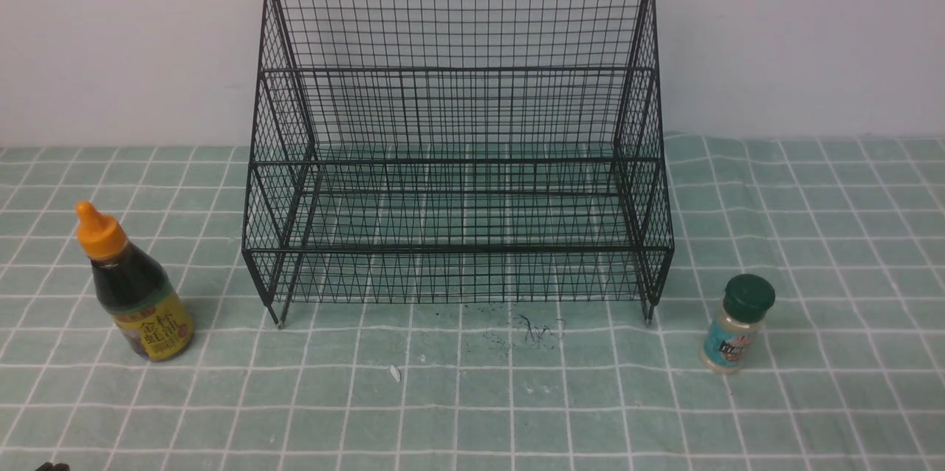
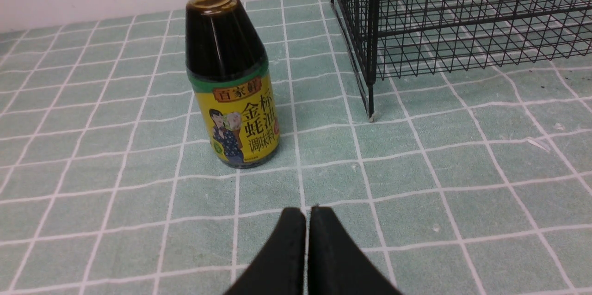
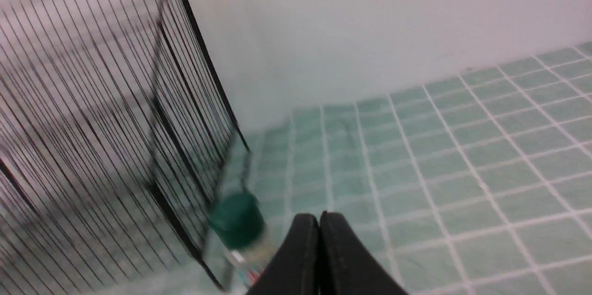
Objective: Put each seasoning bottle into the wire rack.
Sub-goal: Use the right arm to grab the condiment bottle closest to it
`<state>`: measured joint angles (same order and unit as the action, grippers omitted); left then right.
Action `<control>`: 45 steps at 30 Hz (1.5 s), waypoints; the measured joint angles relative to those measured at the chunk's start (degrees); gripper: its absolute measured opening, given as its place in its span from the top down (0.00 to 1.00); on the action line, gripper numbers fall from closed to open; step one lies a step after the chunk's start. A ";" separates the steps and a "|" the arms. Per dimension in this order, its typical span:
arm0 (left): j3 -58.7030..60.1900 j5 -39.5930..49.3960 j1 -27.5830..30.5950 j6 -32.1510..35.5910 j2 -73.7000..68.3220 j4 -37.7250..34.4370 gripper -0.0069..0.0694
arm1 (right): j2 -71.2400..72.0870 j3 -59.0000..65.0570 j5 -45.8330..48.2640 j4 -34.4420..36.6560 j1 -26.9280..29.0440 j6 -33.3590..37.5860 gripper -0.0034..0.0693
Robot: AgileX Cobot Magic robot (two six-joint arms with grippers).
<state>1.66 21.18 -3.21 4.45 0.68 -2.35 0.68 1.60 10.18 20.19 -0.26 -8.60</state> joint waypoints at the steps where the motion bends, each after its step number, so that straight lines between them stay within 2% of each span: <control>1: 0.00 0.00 0.00 0.00 0.00 0.00 0.92 | 0.00 0.00 -2.04 2.93 0.00 -1.10 0.97; 5: 0.00 0.00 0.00 0.00 0.00 0.00 0.92 | 0.00 0.00 -8.79 12.30 0.00 -1.98 0.97; 9: 0.00 0.00 0.00 0.00 0.00 0.00 0.92 | 0.00 0.00 -12.08 15.19 0.00 2.07 0.97; 13: 0.00 0.00 0.00 0.00 0.00 0.00 0.92 | 0.00 0.00 -14.64 18.03 0.00 1.76 0.97; 16: 0.00 0.00 0.00 0.00 0.00 0.00 0.92 | 0.00 -4.94 -6.83 17.35 -0.17 3.23 0.97; 19: 0.00 0.00 0.00 0.00 0.00 0.00 0.92 | -3.51 -16.09 5.62 12.66 -0.23 6.49 0.97; 20: 0.00 0.00 0.00 0.00 0.00 0.00 0.92 | -4.45 -16.82 6.49 12.32 -0.23 6.70 0.97; 25: 0.00 0.00 0.00 0.00 0.00 0.00 0.92 | -24.32 -34.46 31.19 1.93 -0.23 9.47 0.97; 27: 0.00 0.00 0.00 0.00 0.00 0.00 0.92 | -28.76 -37.84 36.00 -0.98 -0.23 9.84 0.97; 28: 0.00 0.00 0.00 0.00 0.00 0.00 0.92 | -36.58 -42.47 41.51 -5.11 -0.23 9.76 0.97; 32: 0.00 0.00 0.00 0.00 0.00 0.00 0.92 | -50.84 -50.44 46.88 -10.27 -0.23 7.29 0.96; 36: 0.00 0.00 0.00 0.00 0.00 0.00 0.92 | -63.18 -57.51 51.00 -11.20 -0.80 7.42 0.90; 39: 0.00 0.00 0.00 0.00 0.00 0.00 0.92 | -71.77 -62.78 53.33 -11.38 -3.99 8.10 0.78; 40: 0.00 0.00 0.00 0.00 0.00 0.00 0.92 | -72.18 -63.03 53.40 -11.52 -4.26 8.10 0.77; 45: 0.00 0.00 0.00 0.00 0.00 0.00 0.92 | -81.49 -66.02 48.33 -14.13 -11.07 6.34 0.45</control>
<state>1.66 21.18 -3.21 4.45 0.68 -2.35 -80.81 -64.42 58.52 6.06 -11.33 -2.25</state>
